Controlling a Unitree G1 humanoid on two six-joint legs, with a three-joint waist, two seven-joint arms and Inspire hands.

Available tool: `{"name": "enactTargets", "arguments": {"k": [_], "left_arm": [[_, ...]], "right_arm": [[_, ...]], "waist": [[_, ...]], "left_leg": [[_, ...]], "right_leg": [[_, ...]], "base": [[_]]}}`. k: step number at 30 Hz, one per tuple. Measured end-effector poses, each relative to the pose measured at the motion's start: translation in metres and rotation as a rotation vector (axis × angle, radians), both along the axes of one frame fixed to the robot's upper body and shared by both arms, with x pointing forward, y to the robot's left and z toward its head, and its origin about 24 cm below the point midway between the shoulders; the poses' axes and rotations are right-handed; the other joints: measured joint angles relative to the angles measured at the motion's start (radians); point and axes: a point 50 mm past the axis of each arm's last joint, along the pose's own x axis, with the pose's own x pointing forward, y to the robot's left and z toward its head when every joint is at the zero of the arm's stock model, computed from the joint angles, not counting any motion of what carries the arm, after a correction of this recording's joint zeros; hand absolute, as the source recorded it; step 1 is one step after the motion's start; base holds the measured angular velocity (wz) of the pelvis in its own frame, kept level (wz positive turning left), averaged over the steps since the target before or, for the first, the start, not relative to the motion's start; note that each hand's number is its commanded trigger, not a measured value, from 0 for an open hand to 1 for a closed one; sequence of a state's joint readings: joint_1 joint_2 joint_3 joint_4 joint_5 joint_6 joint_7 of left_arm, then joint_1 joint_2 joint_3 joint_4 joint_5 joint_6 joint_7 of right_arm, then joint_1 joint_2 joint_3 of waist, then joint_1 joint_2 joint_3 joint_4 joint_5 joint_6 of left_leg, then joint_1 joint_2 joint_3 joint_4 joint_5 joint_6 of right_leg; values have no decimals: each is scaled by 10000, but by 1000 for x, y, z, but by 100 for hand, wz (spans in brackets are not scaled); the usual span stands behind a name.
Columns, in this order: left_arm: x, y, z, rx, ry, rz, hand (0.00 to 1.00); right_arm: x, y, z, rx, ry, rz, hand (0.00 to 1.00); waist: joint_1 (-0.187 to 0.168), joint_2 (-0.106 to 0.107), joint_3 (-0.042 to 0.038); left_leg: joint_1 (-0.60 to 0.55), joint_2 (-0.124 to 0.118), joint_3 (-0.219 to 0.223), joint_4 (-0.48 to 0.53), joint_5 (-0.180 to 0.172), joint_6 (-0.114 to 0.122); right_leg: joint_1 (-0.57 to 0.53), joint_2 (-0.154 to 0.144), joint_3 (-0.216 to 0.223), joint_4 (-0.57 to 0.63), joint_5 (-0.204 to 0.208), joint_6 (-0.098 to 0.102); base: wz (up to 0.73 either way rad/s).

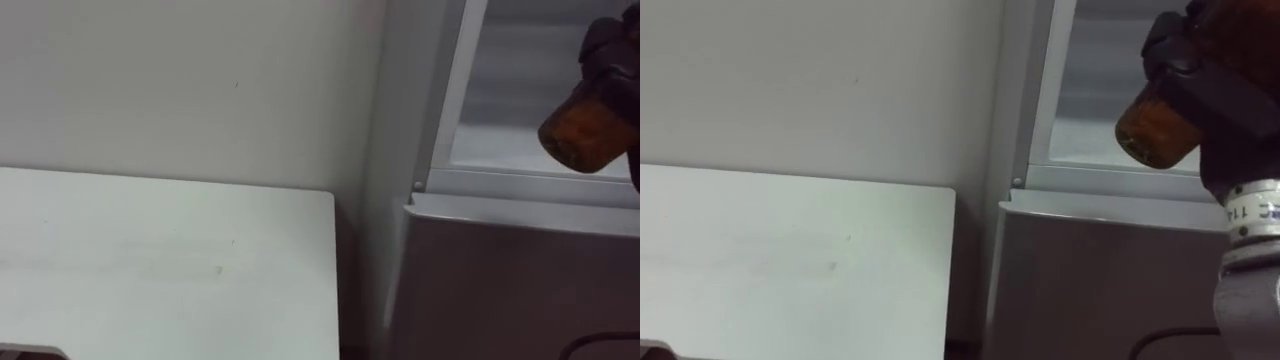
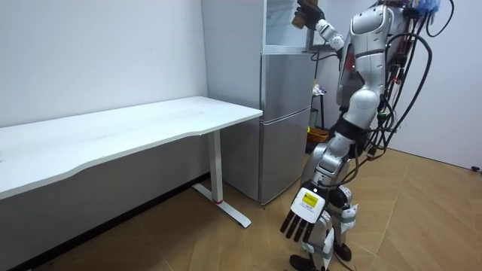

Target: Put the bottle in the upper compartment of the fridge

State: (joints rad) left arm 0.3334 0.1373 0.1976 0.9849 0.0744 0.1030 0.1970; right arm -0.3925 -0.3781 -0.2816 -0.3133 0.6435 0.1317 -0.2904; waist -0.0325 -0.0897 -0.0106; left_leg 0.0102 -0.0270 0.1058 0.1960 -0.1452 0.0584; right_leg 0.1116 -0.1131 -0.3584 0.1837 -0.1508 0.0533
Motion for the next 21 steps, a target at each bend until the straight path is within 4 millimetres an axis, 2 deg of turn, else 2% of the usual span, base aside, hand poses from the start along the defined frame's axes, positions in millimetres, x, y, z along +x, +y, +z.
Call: {"name": "enactTargets", "arguments": {"k": [4,14,21], "left_arm": [[-1,2,1,30,-5,100,0],[-1,4,1,92,-11,229,0],[0,4,1,126,9,129,0]], "right_arm": [[-2,-6,-4,-202,226,-240,100],[-1,-13,-3,-368,433,-591,100],[9,-22,-19,-7,1217,-606,100]], "waist": [[-30,-67,-3],[-159,-72,-5],[-147,-88,-3]], "left_leg": [[-4,0,0,0,-1,0],[-18,3,52,-14,11,20],[2,50,199,-67,15,28]], "right_leg": [[-16,-2,1,4,0,0],[-79,-1,62,2,0,-1],[-84,27,158,6,14,-22]], "base": [[0],[-1],[-6]]}}
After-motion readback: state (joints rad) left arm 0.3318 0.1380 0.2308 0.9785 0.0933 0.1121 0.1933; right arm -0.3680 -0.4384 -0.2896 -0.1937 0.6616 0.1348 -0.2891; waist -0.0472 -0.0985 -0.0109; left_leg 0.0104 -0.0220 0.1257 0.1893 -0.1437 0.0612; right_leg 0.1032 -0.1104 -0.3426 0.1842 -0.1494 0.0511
